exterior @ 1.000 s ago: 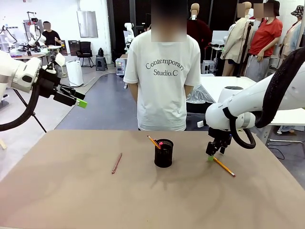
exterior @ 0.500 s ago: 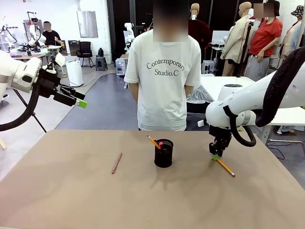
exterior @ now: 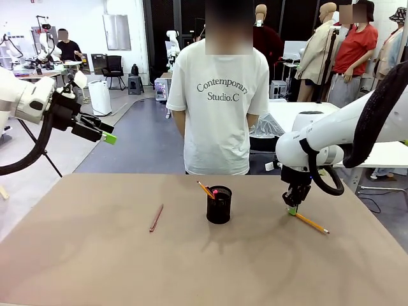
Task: Place the pens into the pen holder.
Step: Pick up a writing instrument from the table and place it into the Pen holder.
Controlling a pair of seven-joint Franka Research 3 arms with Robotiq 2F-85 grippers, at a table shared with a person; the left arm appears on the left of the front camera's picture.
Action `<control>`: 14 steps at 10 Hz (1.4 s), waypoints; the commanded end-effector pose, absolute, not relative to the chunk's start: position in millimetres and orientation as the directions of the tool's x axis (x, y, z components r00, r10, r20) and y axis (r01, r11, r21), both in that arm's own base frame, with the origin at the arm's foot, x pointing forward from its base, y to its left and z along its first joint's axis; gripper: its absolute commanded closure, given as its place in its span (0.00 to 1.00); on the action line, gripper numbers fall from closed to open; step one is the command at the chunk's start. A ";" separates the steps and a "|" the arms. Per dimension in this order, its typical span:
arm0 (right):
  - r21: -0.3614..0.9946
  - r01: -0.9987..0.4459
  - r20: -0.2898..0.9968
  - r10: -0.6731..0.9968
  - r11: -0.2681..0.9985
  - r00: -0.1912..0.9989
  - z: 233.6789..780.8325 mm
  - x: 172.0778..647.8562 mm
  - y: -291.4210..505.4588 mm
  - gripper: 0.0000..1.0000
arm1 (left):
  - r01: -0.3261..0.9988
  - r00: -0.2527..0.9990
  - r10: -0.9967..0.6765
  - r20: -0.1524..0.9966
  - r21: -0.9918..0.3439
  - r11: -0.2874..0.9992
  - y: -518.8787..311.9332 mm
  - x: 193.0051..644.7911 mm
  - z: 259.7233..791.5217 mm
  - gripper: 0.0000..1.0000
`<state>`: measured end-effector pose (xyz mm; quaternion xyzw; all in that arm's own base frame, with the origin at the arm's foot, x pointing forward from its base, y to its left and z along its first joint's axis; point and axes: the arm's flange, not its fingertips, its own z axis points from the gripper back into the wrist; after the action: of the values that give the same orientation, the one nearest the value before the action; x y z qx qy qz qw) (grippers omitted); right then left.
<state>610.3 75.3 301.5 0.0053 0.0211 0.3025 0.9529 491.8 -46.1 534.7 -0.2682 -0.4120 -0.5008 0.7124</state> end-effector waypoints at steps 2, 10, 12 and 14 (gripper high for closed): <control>0.108 -0.602 0.012 0.604 0.791 0.797 321.5 610.8 71.9 1.00 | 0.934 0.157 -0.493 0.856 0.034 0.356 -45.8 492.1 536.8 0.00; 0.408 -0.855 0.670 0.531 0.321 0.519 409.0 601.6 55.6 1.00 | 0.934 0.157 -0.493 0.856 0.034 0.356 -45.8 492.1 536.8 0.00; 0.288 -0.923 0.845 0.386 0.256 0.370 420.9 596.2 59.6 1.00 | 0.934 0.157 -0.493 0.856 0.034 0.356 -45.8 492.1 536.8 0.00; 0.255 -0.945 0.917 0.257 0.206 0.304 434.9 596.5 51.6 1.00 | 0.934 0.157 -0.493 0.856 0.034 0.356 -45.8 492.1 536.8 0.00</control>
<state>610.9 54.6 441.0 0.4085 -0.3596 0.4449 0.7112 491.8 -46.1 534.8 -0.2682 -0.4120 -0.5008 0.7124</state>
